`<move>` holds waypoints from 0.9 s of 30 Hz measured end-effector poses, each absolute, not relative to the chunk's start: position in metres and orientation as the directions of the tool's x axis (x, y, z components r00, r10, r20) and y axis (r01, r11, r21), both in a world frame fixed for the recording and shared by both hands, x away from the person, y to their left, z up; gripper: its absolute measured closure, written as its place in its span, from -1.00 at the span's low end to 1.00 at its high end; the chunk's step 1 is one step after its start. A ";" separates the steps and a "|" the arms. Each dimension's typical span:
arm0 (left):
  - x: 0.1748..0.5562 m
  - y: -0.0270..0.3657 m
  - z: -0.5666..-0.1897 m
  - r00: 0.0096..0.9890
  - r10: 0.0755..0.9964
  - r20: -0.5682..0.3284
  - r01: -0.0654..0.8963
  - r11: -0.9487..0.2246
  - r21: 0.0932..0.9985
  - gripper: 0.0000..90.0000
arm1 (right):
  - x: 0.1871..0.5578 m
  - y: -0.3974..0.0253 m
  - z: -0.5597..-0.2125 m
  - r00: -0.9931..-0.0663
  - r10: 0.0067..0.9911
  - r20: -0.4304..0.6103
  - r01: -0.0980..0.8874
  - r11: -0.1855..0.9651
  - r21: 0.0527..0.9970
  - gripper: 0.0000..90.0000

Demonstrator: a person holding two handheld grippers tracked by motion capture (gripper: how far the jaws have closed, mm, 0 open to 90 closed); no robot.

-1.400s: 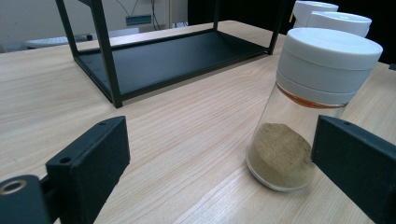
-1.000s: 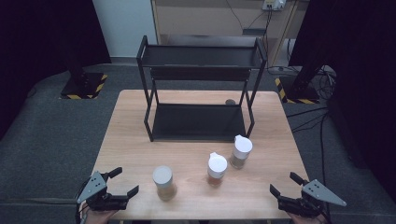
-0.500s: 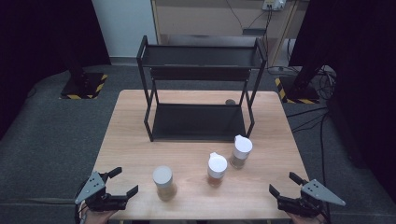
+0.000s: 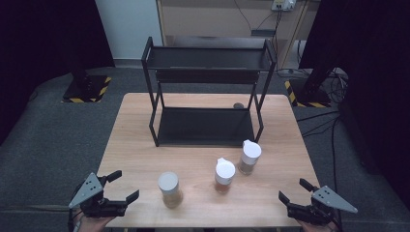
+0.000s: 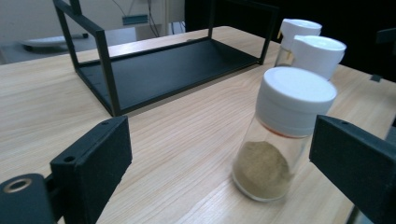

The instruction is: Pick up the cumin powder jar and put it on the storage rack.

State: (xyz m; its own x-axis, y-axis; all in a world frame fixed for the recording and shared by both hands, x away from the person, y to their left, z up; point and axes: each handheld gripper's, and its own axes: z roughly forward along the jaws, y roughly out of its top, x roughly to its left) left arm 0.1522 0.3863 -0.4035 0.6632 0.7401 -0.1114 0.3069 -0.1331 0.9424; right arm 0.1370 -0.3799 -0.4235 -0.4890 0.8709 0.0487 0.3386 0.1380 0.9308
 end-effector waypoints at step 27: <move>0.175 0.366 -0.346 0.744 0.661 -0.101 0.311 -0.208 0.928 -0.91 | 0.136 -0.380 -0.423 -0.483 0.874 0.049 0.338 0.134 0.932 -0.79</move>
State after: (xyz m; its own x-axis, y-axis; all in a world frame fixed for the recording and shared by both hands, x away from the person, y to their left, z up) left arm 0.1754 0.3665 -0.3464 0.7438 0.6607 -0.1010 0.3105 -0.2078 0.9276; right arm 0.1362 -0.3802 -0.4234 -0.4835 0.8740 0.0494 0.3377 0.1342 0.9316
